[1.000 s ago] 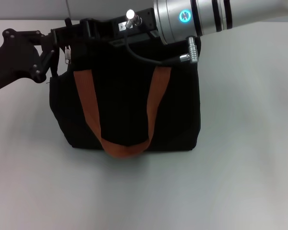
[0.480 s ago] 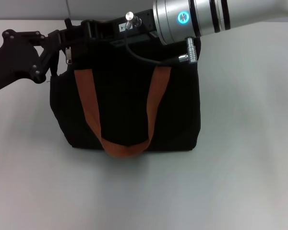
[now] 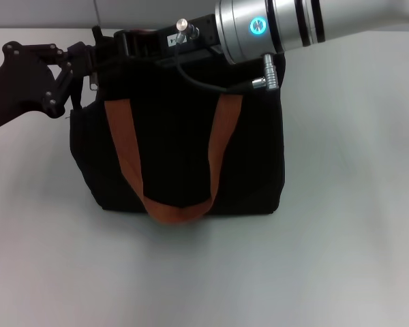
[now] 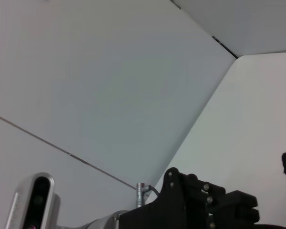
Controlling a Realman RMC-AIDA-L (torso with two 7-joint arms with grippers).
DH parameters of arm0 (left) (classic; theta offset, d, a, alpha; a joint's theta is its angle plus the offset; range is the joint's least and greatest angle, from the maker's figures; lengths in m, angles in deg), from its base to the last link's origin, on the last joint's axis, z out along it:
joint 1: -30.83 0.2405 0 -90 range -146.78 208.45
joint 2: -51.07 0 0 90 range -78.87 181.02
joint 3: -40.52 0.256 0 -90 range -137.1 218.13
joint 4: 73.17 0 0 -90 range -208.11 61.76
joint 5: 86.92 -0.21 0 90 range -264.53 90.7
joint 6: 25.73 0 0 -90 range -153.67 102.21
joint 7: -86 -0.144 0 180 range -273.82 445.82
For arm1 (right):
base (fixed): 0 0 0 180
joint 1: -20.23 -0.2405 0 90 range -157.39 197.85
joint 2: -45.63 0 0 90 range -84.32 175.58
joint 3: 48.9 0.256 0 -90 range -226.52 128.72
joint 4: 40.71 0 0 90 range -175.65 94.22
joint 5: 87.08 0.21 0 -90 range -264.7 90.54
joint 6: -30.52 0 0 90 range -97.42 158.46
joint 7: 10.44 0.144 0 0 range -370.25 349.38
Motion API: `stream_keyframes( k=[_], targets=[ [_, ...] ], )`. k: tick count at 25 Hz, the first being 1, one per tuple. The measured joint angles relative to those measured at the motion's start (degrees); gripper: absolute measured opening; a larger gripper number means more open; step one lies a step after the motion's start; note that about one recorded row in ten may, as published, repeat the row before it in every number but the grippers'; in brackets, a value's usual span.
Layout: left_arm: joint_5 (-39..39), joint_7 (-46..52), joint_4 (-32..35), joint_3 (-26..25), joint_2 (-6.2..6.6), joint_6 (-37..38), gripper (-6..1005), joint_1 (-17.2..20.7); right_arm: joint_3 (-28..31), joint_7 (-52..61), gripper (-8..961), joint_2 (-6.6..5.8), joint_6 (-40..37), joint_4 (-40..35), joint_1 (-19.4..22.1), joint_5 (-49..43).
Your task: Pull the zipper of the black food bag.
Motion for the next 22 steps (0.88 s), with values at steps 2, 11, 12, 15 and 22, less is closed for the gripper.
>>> stream_keyframes(
  k=[2,11,12,15,22],
  targets=[
    [0.0,0.1,0.0,0.0,0.06,0.0,25,0.0,-0.2,0.0,416,0.0,0.3,0.0,0.0,0.0],
    [-0.4,1.4,0.7,0.4,0.17,0.4,25,-0.2,-0.4,0.2,418,0.0,0.7,0.0,-0.3,0.0],
    [-0.4,1.5,0.9,0.5,0.1,0.4,25,-0.2,-0.4,0.2,418,0.0,0.7,0.0,-0.3,0.0],
    [-0.4,1.7,1.3,0.5,-0.03,0.4,25,-0.2,-0.9,0.0,419,0.0,0.7,-0.1,-0.4,0.6],
    [-0.5,1.9,1.3,0.5,-0.02,0.1,25,-0.2,-3.7,-0.1,417,0.0,1.5,-0.4,-0.4,2.9]
  ],
)
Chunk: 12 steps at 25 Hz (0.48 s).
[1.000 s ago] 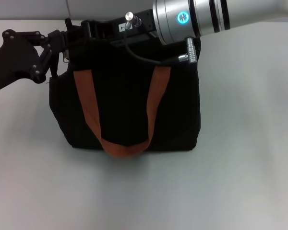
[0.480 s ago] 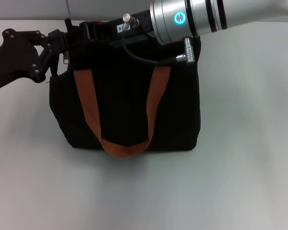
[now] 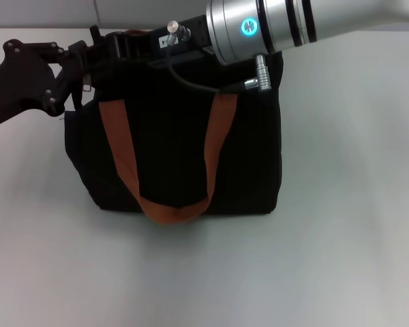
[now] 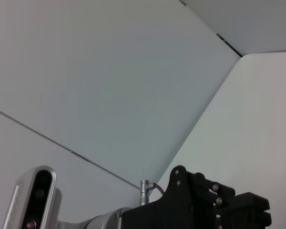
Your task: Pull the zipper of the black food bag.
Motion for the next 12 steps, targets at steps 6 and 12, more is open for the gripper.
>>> stream_keyframes(
  k=[6,12],
  targets=[
    [0.3,0.0,0.0,0.0,-0.03,0.1,25,0.1,-0.5,0.0,418,0.0,0.8,0.1,0.0,0.1],
    [0.4,0.0,0.0,-0.1,0.15,0.3,25,0.3,-0.7,0.0,377,0.0,1.1,0.0,0.0,0.1]
  ],
)
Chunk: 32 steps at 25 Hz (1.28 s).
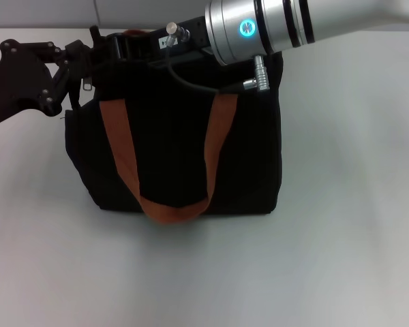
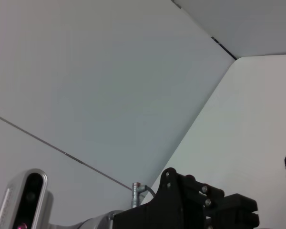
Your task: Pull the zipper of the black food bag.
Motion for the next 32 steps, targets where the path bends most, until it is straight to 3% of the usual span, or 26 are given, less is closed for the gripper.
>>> stream_keyframes(
  k=[13,32],
  targets=[
    [0.1,0.0,0.0,0.0,-0.06,0.3,25,0.3,-0.5,-0.7,213,0.0,1.8,0.0,0.1,0.2],
    [0.1,0.0,0.0,-0.4,0.09,0.6,25,0.7,-5.0,-1.7,133,0.0,3.8,-0.6,0.4,4.1]
  ],
)
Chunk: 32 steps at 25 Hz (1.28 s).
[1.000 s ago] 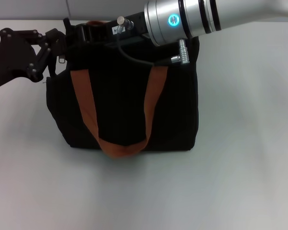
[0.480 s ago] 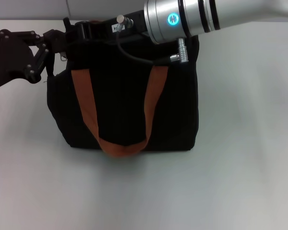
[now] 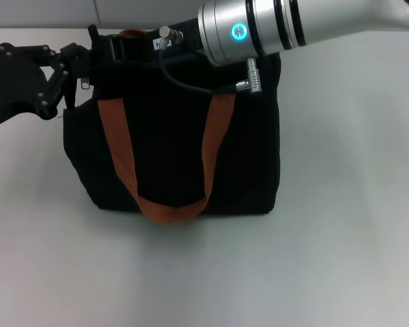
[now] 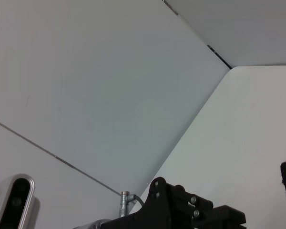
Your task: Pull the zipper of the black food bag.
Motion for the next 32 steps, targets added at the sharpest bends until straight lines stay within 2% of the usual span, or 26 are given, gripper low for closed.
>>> stream_keyframes(
  k=[25,29,32],
  targets=[
    [0.0,0.0,0.0,0.0,0.05,0.2,25,0.4,0.0,-1.9,93,0.0,0.1,-0.2,0.3,0.2],
    [0.0,0.0,0.0,0.0,0.05,0.6,25,0.5,0.0,-2.0,5,0.0,0.1,-0.2,0.3,0.3],
    [0.0,0.0,0.0,-0.1,0.05,0.7,24,0.6,0.0,-2.0,4,0.0,0.1,-0.2,0.3,0.4]
  ],
)
